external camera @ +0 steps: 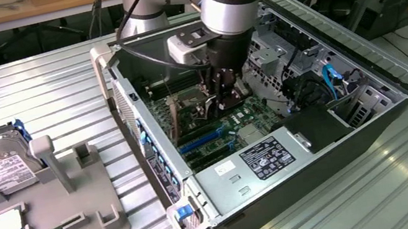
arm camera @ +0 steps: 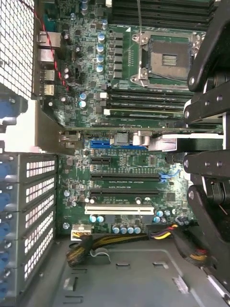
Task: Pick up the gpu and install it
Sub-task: 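Insert the gpu into the slot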
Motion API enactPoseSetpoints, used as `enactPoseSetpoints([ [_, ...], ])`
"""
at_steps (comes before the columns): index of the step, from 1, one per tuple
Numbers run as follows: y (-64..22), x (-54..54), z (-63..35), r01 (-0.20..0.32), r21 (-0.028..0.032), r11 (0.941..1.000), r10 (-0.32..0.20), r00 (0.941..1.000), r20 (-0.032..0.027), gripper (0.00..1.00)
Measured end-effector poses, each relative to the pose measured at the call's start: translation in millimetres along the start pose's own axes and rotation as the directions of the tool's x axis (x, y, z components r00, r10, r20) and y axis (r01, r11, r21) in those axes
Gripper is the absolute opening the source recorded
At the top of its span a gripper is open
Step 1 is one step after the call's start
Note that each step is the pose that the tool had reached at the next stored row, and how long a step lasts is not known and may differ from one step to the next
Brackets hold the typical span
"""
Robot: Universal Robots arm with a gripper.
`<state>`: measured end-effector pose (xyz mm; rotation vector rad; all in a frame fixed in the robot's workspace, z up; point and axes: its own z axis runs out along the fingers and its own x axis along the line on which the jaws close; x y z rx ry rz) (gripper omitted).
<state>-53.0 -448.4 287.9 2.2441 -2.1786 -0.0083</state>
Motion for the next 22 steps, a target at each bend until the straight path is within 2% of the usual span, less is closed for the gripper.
enactPoseSetpoints([
  [1,0.5,0.0,0.7,0.0,0.0016,1.0,0.0,1.0,0.0,0.27],
  [3,1.8,0.0,2.1,0.0,0.0138,0.9999,0.0,1.0,-0.0005,0.27],
  [4,2.0,-0.1,3.1,-0.002,0.0179,0.9998,0.002,1.0,-0.0003,0.27],
  [5,2.2,-0.1,4.0,-0.006,0.0189,0.9998,0.006,1.0,-0.0005,0.27],
  [12,3.2,-0.1,7.2,-0.034,0.0188,0.9993,0.034,0.9994,-0.0003,0.27],
  [17,4.9,1.6,9.5,-0.035,0.0186,0.9992,0.035,0.9994,0.0,0.27],
  [22,11.6,1.4,13.2,-0.035,0.0184,0.9992,0.035,0.9994,-0.0002,0.27],
])
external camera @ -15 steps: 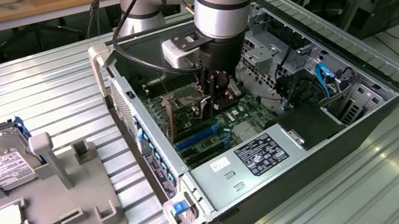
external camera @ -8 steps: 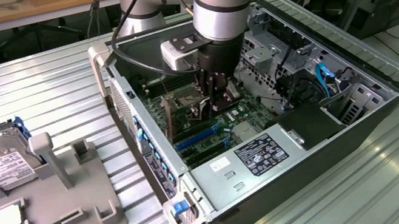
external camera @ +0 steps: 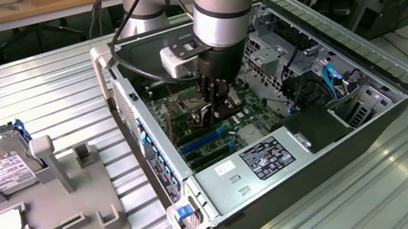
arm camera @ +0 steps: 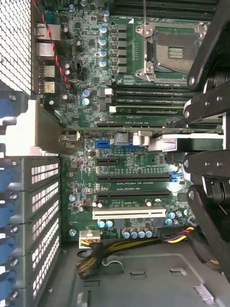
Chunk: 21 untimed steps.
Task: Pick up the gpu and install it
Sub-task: 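Insert the gpu into the slot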
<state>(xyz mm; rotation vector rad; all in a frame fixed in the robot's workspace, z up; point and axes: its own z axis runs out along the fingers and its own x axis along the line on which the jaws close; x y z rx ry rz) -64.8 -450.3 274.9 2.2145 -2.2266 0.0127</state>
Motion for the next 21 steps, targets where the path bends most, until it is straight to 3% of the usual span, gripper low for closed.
enactPoseSetpoints([
  [21,16.4,5.5,9.0,0.0,-0.001,1.0,0.0,1.0,-0.0002,0.27],
])
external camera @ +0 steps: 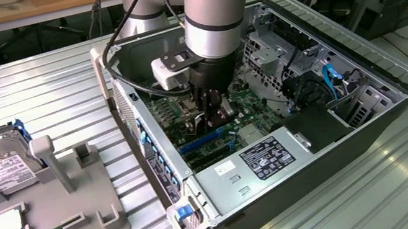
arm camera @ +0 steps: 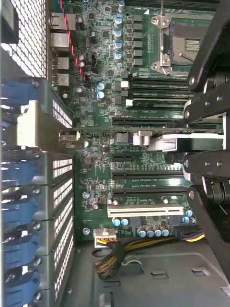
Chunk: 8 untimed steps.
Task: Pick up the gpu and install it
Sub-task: 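Insert the gpu into the slot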
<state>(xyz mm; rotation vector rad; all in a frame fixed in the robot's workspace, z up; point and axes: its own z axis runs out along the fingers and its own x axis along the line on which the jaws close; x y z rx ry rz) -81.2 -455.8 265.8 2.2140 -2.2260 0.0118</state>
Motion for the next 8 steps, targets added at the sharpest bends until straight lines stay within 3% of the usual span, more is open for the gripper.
enactPoseSetpoints([
  [8,1.3,0.0,11.7,0.0,-0.0004,1.0,0.0,1.0,0.0002,0.27],
])
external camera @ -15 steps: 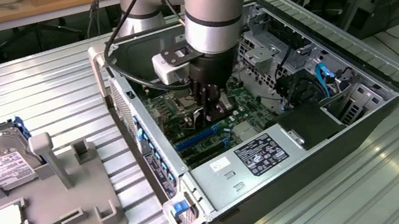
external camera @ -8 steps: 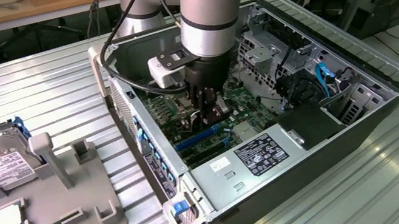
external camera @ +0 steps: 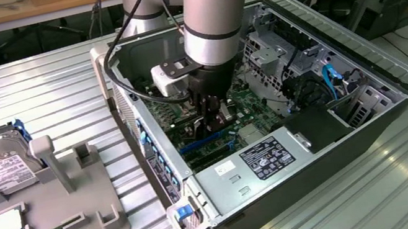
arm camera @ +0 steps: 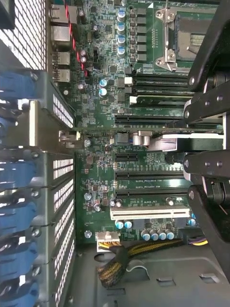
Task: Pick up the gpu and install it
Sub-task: 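Insert the gpu into the slot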
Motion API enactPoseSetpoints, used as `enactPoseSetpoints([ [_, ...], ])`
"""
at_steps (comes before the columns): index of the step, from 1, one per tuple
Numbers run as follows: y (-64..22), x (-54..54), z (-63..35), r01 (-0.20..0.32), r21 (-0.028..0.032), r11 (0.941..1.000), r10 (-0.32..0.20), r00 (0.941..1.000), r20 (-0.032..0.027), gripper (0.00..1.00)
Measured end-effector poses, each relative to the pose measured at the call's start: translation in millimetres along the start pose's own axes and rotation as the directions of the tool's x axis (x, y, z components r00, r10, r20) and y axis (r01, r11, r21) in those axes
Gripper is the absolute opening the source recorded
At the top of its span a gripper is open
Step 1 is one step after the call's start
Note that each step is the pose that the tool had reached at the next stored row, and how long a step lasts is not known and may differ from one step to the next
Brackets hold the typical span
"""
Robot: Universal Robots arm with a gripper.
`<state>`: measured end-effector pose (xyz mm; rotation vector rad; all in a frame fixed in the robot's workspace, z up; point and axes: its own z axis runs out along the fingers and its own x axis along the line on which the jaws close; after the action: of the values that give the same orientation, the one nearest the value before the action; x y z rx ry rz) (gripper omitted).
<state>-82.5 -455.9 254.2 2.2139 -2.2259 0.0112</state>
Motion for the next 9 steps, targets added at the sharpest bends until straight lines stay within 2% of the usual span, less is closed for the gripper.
enactPoseSetpoints([
  [9,0.1,-1.6,2.3,0.0,-0.0004,1.0,0.0,1.0,0.0001,0.27],
])
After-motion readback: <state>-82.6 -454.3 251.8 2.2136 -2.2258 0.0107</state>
